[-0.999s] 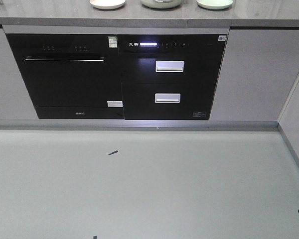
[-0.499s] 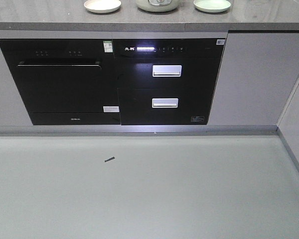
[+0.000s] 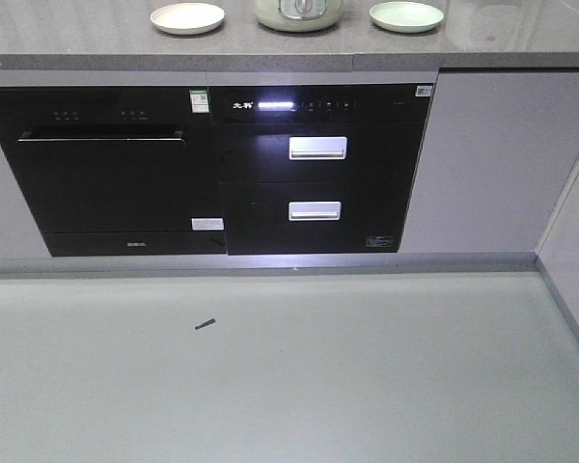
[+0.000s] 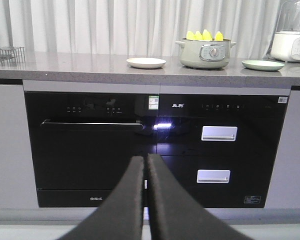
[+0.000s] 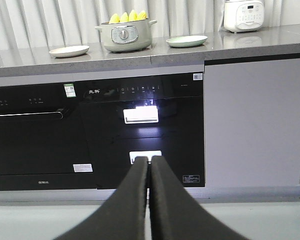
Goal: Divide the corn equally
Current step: 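Drive the base forward toward the counter with the corn pot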
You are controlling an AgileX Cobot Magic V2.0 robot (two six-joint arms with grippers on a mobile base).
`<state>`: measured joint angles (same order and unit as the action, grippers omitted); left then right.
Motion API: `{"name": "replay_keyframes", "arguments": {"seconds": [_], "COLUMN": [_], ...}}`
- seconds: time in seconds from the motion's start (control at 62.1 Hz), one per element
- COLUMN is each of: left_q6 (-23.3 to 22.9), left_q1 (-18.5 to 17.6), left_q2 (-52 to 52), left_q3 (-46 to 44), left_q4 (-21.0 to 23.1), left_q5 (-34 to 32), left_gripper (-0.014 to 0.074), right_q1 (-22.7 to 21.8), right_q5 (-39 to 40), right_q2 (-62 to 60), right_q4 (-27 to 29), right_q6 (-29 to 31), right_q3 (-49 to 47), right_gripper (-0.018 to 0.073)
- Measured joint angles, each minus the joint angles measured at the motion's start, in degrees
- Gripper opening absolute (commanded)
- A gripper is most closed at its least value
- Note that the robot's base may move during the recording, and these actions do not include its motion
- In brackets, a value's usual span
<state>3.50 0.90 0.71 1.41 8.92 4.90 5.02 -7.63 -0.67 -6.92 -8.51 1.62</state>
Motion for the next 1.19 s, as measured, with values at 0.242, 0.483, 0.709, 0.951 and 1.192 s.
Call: {"name": "replay_keyframes", "arguments": {"seconds": [0.242,0.483,0.709,0.951,1.192], "left_q6": [0.0,0.0,0.0,0.0,0.0], "left_q1": [0.0,0.0,0.0,0.0,0.0], "left_q2": [0.0,0.0,0.0,0.0,0.0], "left_q3": [0.0,0.0,0.0,0.0,0.0], "left_q4": [0.0,0.0,0.0,0.0,0.0], "left_q5": [0.0,0.0,0.0,0.0,0.0], "left_gripper": [-0.0006,-0.0006,-0.0006,-0.0006,-0.0006], "right_q1": [0.0,0.0,0.0,0.0,0.0], "right_q5": [0.0,0.0,0.0,0.0,0.0], "right_q2": [0.0,0.0,0.0,0.0,0.0], "right_q4": [0.0,0.0,0.0,0.0,0.0], "right_q6": [0.0,0.0,0.0,0.0,0.0], "right_q3": [0.0,0.0,0.0,0.0,0.0], "right_gripper": [-0.0002,-0.0002,-0.0002,-0.0002,-0.0002]}}
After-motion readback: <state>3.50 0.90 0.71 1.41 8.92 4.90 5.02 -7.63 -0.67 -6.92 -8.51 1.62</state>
